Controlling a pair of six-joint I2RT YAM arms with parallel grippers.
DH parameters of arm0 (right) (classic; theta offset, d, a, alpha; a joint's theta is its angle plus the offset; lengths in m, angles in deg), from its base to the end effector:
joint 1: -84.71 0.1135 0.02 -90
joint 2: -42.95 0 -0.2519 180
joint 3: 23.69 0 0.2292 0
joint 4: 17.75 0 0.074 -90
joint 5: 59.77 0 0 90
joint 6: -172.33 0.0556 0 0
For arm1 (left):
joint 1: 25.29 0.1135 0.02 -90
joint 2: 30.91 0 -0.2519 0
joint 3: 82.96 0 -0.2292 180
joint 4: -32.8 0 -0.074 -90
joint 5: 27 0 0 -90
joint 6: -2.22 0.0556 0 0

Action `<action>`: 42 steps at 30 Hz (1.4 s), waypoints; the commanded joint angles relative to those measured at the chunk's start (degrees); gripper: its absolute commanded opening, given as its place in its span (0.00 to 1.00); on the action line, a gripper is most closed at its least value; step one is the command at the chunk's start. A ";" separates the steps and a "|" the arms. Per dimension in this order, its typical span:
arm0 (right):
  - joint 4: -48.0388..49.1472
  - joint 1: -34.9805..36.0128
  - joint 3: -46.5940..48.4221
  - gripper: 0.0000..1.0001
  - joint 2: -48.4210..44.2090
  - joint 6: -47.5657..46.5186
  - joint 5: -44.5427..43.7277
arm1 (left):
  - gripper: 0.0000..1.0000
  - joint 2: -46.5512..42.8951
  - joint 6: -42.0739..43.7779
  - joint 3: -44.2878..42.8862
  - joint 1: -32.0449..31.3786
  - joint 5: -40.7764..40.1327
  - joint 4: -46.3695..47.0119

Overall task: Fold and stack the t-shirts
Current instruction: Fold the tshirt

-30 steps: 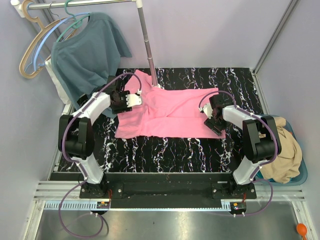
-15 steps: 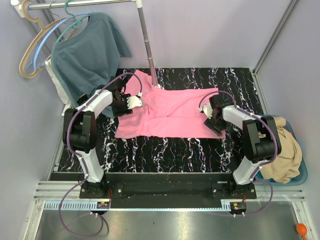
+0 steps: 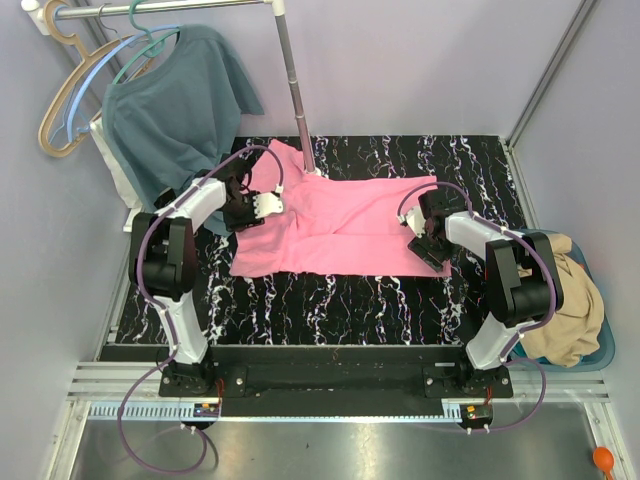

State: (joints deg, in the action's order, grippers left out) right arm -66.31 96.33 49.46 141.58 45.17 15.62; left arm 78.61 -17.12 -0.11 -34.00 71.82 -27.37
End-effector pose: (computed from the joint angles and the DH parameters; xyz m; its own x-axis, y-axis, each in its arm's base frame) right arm 0.2965 0.0467 0.1411 -0.6738 -0.7353 -0.0726 -0.6700 0.6495 -0.3594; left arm 0.3612 -0.0640 0.1788 -0.1282 0.9629 -0.2374 0.9543 0.1849 0.2347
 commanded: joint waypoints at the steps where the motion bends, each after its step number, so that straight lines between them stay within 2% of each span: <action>1: 0.69 -0.37 -3.22 0.76 2.62 0.96 -0.86 | 0.46 0.70 -0.16 -0.91 0.36 0.94 -0.01; 5: 0.60 -0.37 -3.13 0.76 2.71 1.04 -0.77 | 0.45 1.05 -0.25 -0.73 0.27 1.02 -0.01; 9: 0.60 -0.45 -3.31 0.76 2.53 1.13 -0.77 | 0.35 1.67 -0.51 -0.91 0.36 0.85 0.08; 10: 0.60 -0.37 -3.48 0.76 2.62 1.13 -0.86 | 0.29 1.84 -0.60 -0.99 0.36 0.85 0.17; 17: 0.78 -0.37 -3.31 0.76 2.36 0.87 -1.30 | 0.21 2.46 -0.96 -0.55 0.36 0.76 0.34; 23: 0.78 -0.37 -3.22 0.76 2.27 0.87 -1.65 | 0.00 2.11 -1.31 -0.82 0.36 0.59 0.52; 35: 0.69 -0.45 -2.96 0.77 3.06 1.22 -1.39 | 0.00 -0.62 -2.62 -4.77 0.10 -0.12 0.78; 42: 0.69 -0.37 -2.96 0.76 3.67 1.84 -1.03 | 0.00 -1.41 -2.89 -8.64 -2.71 -1.96 0.78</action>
State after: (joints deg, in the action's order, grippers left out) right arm -65.72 96.42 49.11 141.45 45.41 14.57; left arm 80.69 -19.35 -4.68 -34.68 71.21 -27.43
